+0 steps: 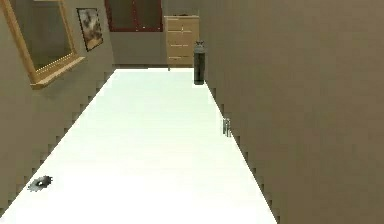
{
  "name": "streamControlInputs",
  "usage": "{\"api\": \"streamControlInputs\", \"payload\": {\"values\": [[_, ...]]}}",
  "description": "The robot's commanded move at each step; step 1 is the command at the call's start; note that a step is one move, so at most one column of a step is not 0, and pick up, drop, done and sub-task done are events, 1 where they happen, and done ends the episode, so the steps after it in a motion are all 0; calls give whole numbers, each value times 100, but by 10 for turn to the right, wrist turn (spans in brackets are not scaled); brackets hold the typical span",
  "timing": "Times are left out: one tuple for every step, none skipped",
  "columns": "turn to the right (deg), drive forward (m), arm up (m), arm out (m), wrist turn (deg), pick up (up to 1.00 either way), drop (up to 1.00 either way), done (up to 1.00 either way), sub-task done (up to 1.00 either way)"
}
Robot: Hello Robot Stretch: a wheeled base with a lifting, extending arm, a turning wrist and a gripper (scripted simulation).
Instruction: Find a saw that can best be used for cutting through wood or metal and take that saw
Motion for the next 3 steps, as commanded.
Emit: {"api": "streamControlInputs", "payload": {"values": [[-60, 0, 0, 0, 0, 0, 0, 0, 0], [0, 45, 0, 0, 0, 0, 0, 0, 0], [-450, 0, 0, 0, 0, 0, 0, 0, 0]]}}
